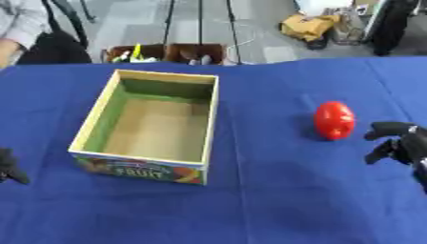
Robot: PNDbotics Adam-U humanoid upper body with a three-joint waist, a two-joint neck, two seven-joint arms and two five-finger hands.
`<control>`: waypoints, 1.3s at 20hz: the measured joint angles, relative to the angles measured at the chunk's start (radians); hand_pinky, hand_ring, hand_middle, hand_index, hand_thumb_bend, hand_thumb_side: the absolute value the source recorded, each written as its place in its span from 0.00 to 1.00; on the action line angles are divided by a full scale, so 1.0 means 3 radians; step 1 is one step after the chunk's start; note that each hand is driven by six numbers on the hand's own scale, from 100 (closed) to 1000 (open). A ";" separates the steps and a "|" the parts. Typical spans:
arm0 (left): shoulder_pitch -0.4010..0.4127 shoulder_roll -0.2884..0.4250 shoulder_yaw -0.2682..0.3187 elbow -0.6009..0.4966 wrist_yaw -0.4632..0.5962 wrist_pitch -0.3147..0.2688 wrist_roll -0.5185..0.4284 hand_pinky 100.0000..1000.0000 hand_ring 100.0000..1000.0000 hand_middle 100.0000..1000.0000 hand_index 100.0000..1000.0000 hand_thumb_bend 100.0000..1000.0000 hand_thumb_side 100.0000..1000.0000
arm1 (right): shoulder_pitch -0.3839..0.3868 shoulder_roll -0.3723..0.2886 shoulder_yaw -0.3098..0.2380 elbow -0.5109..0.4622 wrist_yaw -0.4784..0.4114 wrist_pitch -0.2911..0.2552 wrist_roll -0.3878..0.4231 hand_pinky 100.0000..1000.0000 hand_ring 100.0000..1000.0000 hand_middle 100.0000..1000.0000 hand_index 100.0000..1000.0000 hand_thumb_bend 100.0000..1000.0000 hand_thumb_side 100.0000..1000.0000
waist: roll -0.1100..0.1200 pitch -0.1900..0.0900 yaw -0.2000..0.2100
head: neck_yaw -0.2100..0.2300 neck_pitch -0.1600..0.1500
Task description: Pick up objects on the table and place them in the box.
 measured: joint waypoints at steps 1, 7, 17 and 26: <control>0.0000 0.0000 -0.0001 0.0000 0.0002 0.0000 0.0000 0.31 0.34 0.39 0.55 0.00 0.86 | -0.0028 -0.0085 -0.0013 0.0000 0.0006 -0.0065 -0.0035 0.59 0.51 0.67 0.80 0.46 1.00 | 0.0000 -0.0002 0.0002 | -0.0001 0.0001; 0.0007 0.0011 -0.0008 0.0000 0.0008 0.0010 -0.0015 0.31 0.33 0.39 0.55 0.00 0.85 | -0.0232 -0.0902 -0.0051 0.0000 0.0236 -0.0538 -0.0317 0.64 0.57 0.70 0.81 0.54 1.00 | -0.0002 -0.0030 0.0027 | -0.0012 0.0025; 0.0046 0.0029 -0.0046 0.0000 0.0036 -0.0001 -0.0052 0.31 0.33 0.39 0.55 0.00 0.85 | -0.0535 -0.1765 0.0063 0.0053 0.0610 -0.0707 -0.0201 0.73 0.70 0.76 0.88 0.69 0.85 | 0.0022 -0.0062 0.0081 | -0.0056 0.0029; 0.0061 0.0031 -0.0067 0.0000 0.0038 0.0010 -0.0075 0.31 0.33 0.39 0.55 0.00 0.85 | -0.0896 -0.2217 0.0208 0.0695 0.0782 -0.1023 0.0314 0.79 0.78 0.81 0.89 0.81 0.73 | 0.0021 -0.0081 0.0111 | -0.0106 0.0047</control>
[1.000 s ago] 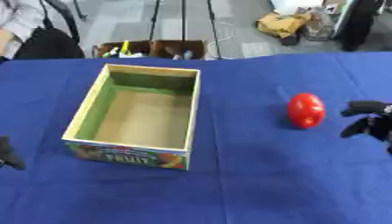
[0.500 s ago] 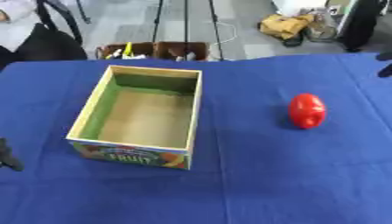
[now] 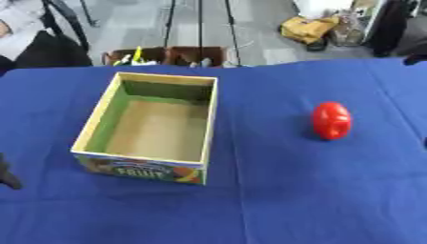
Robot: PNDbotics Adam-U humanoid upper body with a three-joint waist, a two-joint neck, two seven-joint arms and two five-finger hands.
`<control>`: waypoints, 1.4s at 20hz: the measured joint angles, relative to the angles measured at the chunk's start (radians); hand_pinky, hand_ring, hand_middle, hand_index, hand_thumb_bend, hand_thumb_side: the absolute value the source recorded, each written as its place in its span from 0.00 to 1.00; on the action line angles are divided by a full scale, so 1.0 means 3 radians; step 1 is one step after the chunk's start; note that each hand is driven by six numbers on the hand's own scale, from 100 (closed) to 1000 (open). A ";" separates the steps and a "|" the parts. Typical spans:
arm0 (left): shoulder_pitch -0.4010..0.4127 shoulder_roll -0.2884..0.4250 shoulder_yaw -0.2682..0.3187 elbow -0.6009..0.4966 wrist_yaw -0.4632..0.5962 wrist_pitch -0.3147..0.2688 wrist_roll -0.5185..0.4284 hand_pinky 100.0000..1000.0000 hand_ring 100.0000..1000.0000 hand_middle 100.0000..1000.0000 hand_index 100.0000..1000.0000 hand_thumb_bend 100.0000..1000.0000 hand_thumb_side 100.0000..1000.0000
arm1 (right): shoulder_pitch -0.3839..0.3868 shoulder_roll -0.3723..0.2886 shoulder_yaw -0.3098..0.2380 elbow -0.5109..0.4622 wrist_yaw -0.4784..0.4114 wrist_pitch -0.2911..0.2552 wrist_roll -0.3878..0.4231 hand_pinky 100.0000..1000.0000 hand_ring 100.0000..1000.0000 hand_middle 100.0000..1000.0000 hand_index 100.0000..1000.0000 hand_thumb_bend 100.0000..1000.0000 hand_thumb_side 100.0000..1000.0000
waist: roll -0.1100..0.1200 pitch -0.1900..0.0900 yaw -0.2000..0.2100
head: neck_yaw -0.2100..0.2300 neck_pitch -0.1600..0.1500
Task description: Pick up objects on the table and place them in the box.
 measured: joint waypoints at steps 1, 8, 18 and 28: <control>0.0003 0.0000 0.0000 0.0000 0.0000 -0.0001 -0.0005 0.31 0.33 0.39 0.55 0.00 0.85 | -0.0045 -0.0034 0.0028 0.0088 0.0019 -0.0044 0.0047 0.79 0.79 0.81 0.89 0.83 0.70 | -0.0001 0.0000 0.0002 | -0.0006 0.0001; 0.0024 0.0009 -0.0020 0.0000 0.0001 0.0007 -0.0030 0.31 0.33 0.39 0.55 0.00 0.85 | -0.0362 -0.0154 0.0202 0.0602 0.0120 -0.0280 0.0294 0.80 0.82 0.82 0.92 0.87 0.61 | -0.0014 -0.0001 0.0024 | -0.0033 0.0010; 0.0031 0.0026 -0.0023 0.0000 0.0001 0.0017 -0.0056 0.31 0.33 0.39 0.55 0.00 0.85 | -0.0857 -0.0055 0.0391 0.1261 0.0238 -0.0385 0.0561 0.79 0.81 0.82 0.92 0.86 0.60 | -0.0020 -0.0011 0.0055 | -0.0050 0.0010; 0.0035 0.0026 -0.0042 0.0000 0.0001 0.0026 -0.0077 0.31 0.33 0.39 0.55 0.00 0.85 | -0.1200 0.0195 0.0526 0.1715 0.0434 -0.0329 0.0685 0.79 0.81 0.82 0.91 0.86 0.58 | -0.0033 -0.0011 0.0093 | -0.0088 0.0008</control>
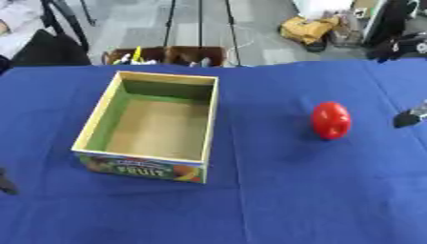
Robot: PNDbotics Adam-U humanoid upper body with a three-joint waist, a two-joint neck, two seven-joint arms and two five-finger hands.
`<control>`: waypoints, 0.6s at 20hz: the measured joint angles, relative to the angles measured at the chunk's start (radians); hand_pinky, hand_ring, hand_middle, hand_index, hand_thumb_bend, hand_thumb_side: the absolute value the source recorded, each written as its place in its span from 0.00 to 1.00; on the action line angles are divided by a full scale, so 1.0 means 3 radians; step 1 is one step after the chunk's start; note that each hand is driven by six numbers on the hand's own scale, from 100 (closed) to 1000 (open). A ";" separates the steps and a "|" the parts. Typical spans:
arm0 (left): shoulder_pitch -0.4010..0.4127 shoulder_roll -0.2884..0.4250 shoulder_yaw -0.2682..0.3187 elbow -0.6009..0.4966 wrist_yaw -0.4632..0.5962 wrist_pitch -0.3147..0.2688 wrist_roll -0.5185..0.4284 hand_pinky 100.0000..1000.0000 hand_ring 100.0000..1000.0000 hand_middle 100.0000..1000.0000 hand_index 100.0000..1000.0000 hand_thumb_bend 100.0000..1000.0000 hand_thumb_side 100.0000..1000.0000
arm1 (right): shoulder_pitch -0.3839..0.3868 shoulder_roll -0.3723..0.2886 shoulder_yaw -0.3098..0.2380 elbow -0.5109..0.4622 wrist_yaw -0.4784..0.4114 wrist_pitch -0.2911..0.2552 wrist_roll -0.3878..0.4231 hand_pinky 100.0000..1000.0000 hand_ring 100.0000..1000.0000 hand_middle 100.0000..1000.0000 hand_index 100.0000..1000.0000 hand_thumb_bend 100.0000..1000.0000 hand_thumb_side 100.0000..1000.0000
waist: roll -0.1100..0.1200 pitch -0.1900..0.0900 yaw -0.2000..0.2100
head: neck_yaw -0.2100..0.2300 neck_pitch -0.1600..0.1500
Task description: Pick up objects on the table and place them in the box.
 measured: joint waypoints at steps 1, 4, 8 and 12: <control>0.0000 0.0000 0.0000 0.0000 0.0000 0.0000 -0.0001 0.31 0.33 0.39 0.55 0.00 0.85 | -0.0027 0.0031 0.0012 0.0039 0.0030 0.0012 0.0013 0.79 0.81 0.82 0.91 0.86 0.58 | -0.0001 0.0001 0.0005 | -0.0007 -0.0001; 0.0001 0.0000 0.0000 0.0000 0.0000 0.0002 -0.0003 0.31 0.33 0.39 0.55 0.00 0.85 | -0.0079 0.0112 0.0045 0.0121 0.0111 0.0048 0.0056 0.79 0.81 0.81 0.91 0.86 0.56 | -0.0004 0.0010 0.0006 | -0.0021 -0.0004; 0.0000 0.0000 -0.0001 0.0000 0.0000 0.0006 -0.0008 0.31 0.33 0.39 0.55 0.00 0.85 | -0.0116 0.0191 0.0092 0.0175 0.0219 0.0110 0.0125 0.79 0.82 0.81 0.90 0.87 0.54 | -0.0007 0.0016 0.0017 | -0.0032 -0.0013; -0.0001 0.0000 -0.0002 0.0000 0.0000 0.0012 -0.0014 0.31 0.33 0.39 0.55 0.00 0.85 | -0.0145 0.0272 0.0139 0.0189 0.0317 0.0187 0.0193 0.79 0.82 0.81 0.90 0.87 0.53 | -0.0009 0.0023 0.0025 | -0.0050 -0.0028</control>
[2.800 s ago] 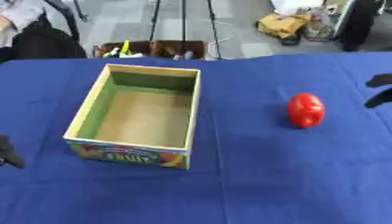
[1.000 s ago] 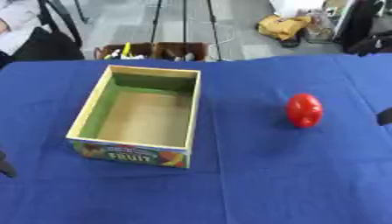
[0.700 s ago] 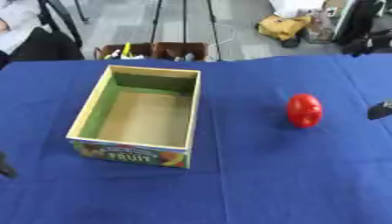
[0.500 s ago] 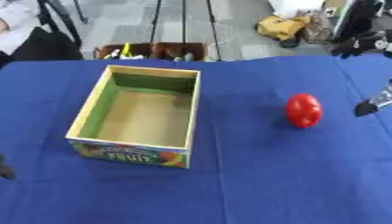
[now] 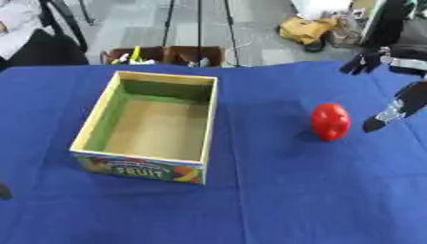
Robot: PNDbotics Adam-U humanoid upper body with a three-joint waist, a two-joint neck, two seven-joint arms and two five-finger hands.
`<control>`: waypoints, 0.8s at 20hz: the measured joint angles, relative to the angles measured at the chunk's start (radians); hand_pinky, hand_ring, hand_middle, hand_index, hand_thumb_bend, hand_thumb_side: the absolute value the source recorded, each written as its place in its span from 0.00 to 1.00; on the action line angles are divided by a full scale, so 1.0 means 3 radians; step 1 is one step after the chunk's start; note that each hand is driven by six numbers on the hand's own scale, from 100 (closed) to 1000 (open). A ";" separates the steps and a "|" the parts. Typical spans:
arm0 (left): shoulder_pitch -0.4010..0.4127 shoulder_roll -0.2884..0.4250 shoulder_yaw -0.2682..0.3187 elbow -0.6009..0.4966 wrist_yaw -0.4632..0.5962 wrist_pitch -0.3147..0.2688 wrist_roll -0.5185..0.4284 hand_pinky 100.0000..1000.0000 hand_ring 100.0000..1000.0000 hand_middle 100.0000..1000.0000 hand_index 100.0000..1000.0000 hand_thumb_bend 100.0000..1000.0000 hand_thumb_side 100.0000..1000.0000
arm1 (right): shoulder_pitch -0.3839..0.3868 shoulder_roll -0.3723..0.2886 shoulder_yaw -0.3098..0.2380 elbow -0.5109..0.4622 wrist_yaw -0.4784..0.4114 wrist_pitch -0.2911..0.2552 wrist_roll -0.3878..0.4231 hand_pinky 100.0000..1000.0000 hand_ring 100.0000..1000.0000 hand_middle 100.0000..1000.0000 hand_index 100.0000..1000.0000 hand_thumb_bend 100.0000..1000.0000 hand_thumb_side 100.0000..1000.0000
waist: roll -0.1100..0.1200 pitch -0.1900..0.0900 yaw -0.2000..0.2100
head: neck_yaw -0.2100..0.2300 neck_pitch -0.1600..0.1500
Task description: Pick up objects on the table and place them in the box.
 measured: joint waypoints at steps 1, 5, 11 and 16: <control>-0.0002 0.0000 0.0000 0.0000 0.0000 0.0001 -0.0001 0.31 0.33 0.39 0.55 0.00 0.85 | -0.0008 0.0018 0.0008 0.0001 0.0035 0.0024 0.0010 0.79 0.82 0.81 0.90 0.87 0.53 | 0.0000 0.0000 0.0002 | -0.0003 -0.0002; -0.0008 0.0000 -0.0010 0.0000 0.0000 0.0002 -0.0003 0.31 0.33 0.39 0.55 0.00 0.85 | -0.0020 0.0083 0.0045 0.0019 0.0173 0.0100 0.0000 0.79 0.82 0.80 0.89 0.86 0.52 | -0.0001 0.0010 0.0017 | -0.0017 -0.0005; -0.0013 -0.0001 -0.0019 0.0000 0.0014 -0.0010 -0.0017 0.31 0.33 0.39 0.55 0.00 0.85 | -0.0063 0.0128 0.0063 0.0189 0.0425 0.0094 -0.0193 0.78 0.82 0.80 0.89 0.86 0.52 | 0.0000 0.0041 0.0051 | -0.0060 -0.0043; -0.0032 -0.0002 -0.0027 0.0000 0.0018 -0.0015 -0.0036 0.30 0.33 0.39 0.55 0.00 0.86 | -0.0120 0.0152 0.0059 0.0386 0.0610 0.0013 -0.0371 0.78 0.82 0.80 0.88 0.85 0.51 | 0.0003 0.0091 0.0070 | -0.0101 -0.0075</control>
